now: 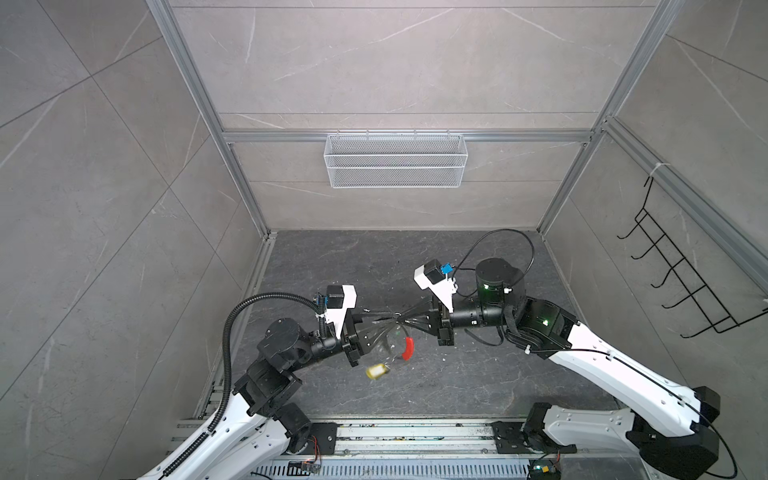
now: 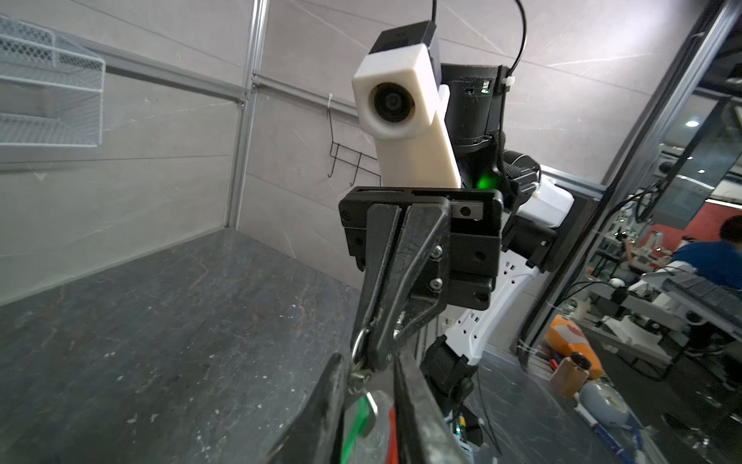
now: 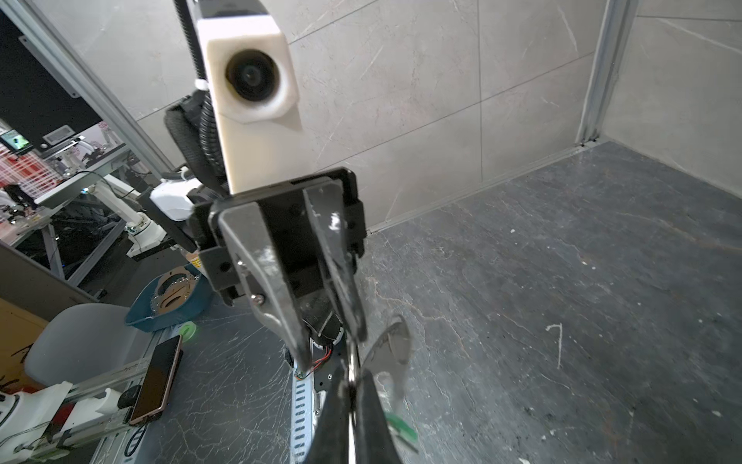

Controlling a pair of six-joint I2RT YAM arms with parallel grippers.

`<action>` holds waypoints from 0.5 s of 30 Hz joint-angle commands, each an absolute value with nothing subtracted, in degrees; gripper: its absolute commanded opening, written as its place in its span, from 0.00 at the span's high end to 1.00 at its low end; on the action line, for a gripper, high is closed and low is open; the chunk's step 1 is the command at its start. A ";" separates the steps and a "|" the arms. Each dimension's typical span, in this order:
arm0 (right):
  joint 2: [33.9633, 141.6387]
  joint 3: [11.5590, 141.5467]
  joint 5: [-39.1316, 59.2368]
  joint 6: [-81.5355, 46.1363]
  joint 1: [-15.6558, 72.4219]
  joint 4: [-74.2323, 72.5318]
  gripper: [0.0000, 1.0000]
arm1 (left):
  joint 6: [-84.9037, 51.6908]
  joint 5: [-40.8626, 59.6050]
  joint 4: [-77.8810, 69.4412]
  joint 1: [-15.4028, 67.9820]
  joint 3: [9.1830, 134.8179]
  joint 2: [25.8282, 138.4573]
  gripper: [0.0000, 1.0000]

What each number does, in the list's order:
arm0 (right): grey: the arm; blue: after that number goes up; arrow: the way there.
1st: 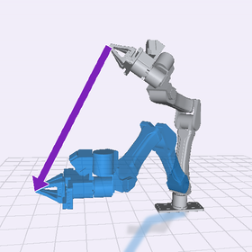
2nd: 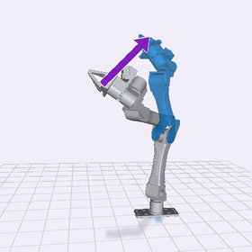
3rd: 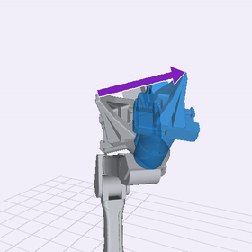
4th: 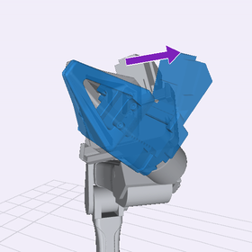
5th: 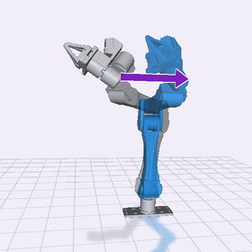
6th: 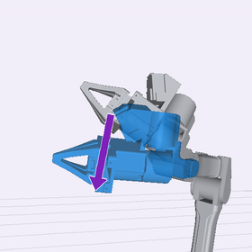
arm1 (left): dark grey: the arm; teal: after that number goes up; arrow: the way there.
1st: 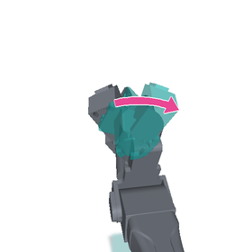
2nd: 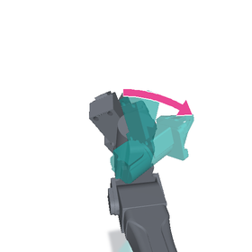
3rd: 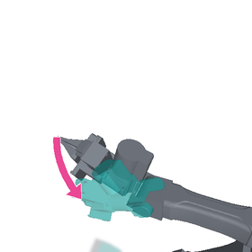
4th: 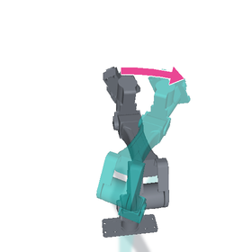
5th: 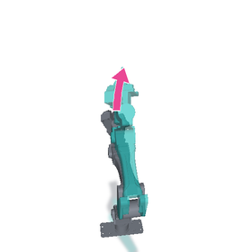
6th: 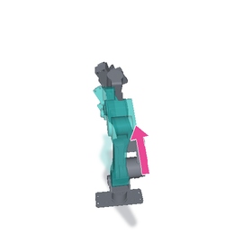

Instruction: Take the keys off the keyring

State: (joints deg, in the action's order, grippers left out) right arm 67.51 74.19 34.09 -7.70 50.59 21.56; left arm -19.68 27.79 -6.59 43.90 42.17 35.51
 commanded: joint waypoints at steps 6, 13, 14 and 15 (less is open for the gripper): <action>70.44 82.84 37.77 1.04 48.16 41.60 1.00 | -17.81 35.00 10.28 43.98 52.82 40.87 0.67; 72.83 86.78 40.28 3.25 48.06 46.40 1.00 | -16.40 37.62 16.75 43.96 57.56 46.05 0.69; 73.02 87.08 40.51 3.48 48.07 46.63 1.00 | -16.26 37.75 17.44 43.99 58.03 46.65 0.69; 73.12 87.26 40.58 3.58 48.08 46.79 1.00 | -16.20 38.07 17.89 43.98 58.43 47.13 0.69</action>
